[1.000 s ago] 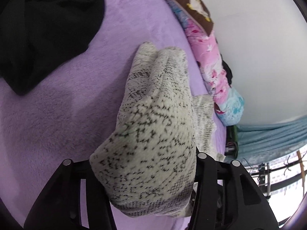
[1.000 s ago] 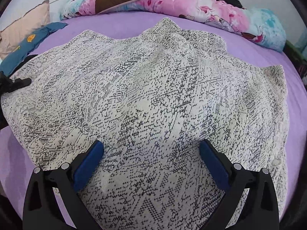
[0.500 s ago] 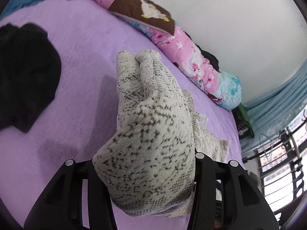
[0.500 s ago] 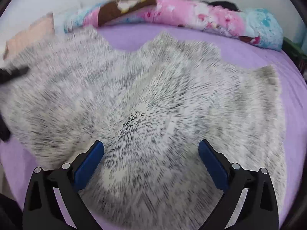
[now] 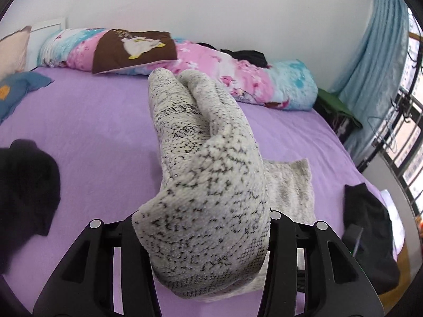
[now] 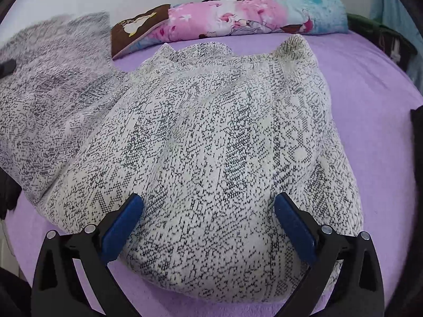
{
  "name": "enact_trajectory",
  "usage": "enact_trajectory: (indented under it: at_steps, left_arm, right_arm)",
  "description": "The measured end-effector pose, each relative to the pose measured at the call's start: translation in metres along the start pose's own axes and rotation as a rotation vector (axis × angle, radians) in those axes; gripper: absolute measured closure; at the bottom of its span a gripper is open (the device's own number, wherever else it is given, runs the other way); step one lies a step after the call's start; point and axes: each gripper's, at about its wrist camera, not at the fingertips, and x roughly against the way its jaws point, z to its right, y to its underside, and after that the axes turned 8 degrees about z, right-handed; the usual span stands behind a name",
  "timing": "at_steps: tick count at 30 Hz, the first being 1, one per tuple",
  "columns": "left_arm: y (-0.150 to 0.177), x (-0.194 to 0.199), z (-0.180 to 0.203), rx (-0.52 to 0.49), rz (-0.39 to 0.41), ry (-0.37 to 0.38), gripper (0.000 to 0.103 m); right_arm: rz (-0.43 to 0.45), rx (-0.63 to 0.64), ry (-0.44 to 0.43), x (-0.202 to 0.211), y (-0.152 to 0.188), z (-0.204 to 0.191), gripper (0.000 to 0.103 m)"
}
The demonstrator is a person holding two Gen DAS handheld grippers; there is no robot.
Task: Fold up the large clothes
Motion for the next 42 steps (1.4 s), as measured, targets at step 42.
enact_trajectory:
  at_steps: [42]
  left_arm:
    - [0.114, -0.068, 0.274, -0.623, -0.021, -0.029, 0.061]
  right_arm:
    - [0.105, -1.073, -0.903, 0.002, -0.005, 0.231, 0.006]
